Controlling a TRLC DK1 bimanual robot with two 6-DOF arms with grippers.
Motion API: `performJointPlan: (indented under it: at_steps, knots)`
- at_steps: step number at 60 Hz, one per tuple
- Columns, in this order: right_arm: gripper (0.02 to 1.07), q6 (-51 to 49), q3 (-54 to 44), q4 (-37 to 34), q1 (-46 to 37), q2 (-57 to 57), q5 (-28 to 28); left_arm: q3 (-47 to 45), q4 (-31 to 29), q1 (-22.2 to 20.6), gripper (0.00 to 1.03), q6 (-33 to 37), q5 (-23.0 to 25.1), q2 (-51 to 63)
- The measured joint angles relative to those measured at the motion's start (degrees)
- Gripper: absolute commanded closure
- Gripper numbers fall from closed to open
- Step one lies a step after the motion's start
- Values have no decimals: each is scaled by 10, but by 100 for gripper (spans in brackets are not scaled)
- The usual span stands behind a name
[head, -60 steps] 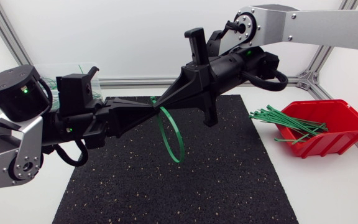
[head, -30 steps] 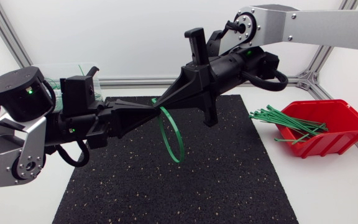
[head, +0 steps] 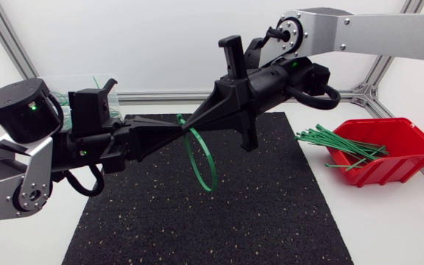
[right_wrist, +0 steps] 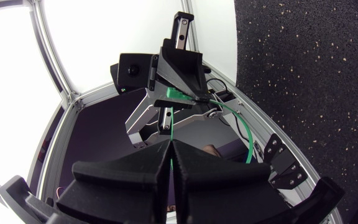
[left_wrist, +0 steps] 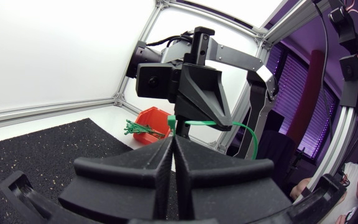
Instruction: Take a green cable tie from the red box, thread the tail through the head to close it, then place it in the transparent bin on the left.
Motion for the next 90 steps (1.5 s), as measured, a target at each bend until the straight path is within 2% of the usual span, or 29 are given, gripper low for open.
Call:
performJointPlan:
  at_steps: [73, 86, 90]
  knots:
    - [102, 0, 0, 7, 3, 9, 0, 0, 0, -9, 100, 0, 0, -2]
    - [102, 0, 0, 6, 3, -2, 0, 0, -2, -9, 100, -5, -30, -16]
    - [102, 0, 1, 6, 4, -5, 0, 0, -21, -7, 100, -8, -35, -30]
